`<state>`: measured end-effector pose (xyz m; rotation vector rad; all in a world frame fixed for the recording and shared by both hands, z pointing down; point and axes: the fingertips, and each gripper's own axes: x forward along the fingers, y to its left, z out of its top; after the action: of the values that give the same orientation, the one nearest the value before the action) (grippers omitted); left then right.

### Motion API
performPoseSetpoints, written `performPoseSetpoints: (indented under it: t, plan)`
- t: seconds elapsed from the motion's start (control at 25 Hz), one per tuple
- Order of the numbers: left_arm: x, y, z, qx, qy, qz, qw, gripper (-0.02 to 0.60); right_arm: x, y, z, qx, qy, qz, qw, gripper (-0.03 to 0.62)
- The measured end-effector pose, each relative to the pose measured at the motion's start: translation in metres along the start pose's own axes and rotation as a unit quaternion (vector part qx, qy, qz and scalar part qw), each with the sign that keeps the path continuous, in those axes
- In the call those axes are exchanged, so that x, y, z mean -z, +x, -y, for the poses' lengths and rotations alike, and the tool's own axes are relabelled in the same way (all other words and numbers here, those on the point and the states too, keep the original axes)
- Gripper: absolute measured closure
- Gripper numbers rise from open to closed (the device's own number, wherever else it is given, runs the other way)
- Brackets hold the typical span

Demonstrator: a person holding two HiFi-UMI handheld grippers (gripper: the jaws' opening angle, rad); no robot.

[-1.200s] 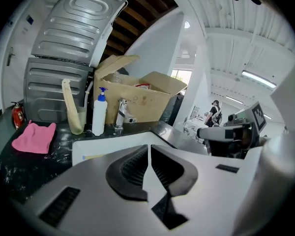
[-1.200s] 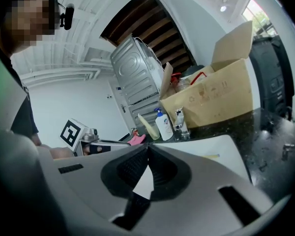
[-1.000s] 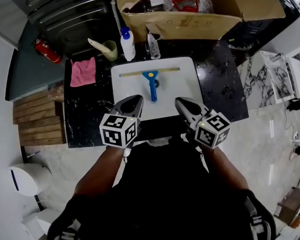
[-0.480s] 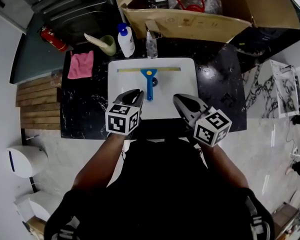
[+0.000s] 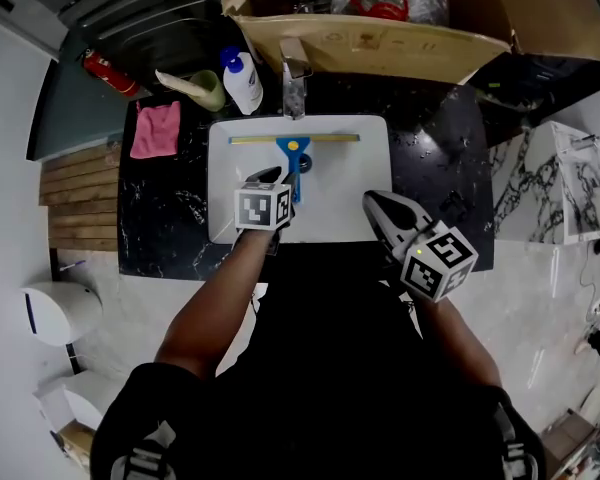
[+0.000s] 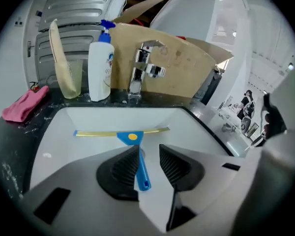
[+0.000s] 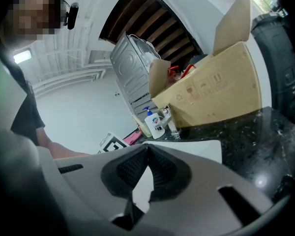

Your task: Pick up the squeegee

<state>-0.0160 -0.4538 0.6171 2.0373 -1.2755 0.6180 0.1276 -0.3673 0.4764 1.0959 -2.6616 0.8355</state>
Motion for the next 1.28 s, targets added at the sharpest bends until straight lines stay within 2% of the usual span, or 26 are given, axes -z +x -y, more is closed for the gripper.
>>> performPoseSetpoints:
  t: [0.36,0.76,1.04,1.28]
  plan:
    - [0.022,0.059,-0.02,-0.032,-0.007,-0.056,0.9979,0.41,0.002,-0.02,0.017,0.004,0.034,0.005,0.999,0.585]
    - [0.04,0.095,-0.034,-0.049,-0.017,-0.089,0.9947,0.4,0.011,-0.028,0.02,0.001,0.052,-0.009,0.999,0.585]
    - [0.042,0.114,-0.035,-0.041,-0.017,-0.103,0.9937,0.4,0.022,-0.042,0.033,0.025,0.067,-0.016,0.997,0.585]
    - [0.044,0.121,-0.037,-0.027,-0.06,-0.099,0.9929,0.426,0.026,-0.049,0.036,0.041,0.074,-0.017,0.996,0.585]
